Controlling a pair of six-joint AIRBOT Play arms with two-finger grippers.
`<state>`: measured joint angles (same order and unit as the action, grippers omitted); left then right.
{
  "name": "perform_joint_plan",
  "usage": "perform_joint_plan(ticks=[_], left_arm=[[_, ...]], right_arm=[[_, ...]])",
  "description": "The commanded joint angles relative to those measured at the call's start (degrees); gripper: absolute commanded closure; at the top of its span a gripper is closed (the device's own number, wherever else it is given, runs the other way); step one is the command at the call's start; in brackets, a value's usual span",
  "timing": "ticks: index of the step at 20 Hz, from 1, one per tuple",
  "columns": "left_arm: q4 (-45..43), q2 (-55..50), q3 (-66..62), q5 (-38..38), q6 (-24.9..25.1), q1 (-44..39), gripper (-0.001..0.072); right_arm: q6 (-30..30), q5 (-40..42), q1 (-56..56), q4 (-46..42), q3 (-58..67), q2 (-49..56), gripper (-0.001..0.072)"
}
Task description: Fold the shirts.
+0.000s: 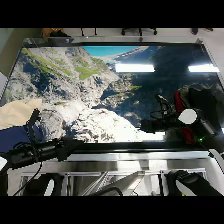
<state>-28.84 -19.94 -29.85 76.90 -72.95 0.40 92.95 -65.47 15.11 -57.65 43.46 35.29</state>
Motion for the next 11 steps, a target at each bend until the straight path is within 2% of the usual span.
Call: perform_joint_plan(ticks=[1, 11], left_arm=[[0.1, 1.1, 1.2, -0.5, -0.9, 1.1, 0.0684], [0.5, 1.1, 1.2, -0.3, -0.9, 3.2, 0.0684]], right_arm=[[0.0, 0.7, 0.7, -0.2, -0.7, 0.0, 0.0686], [0.0, 0.7, 0.7, -0.2, -0.7, 0.0, 0.0686]])
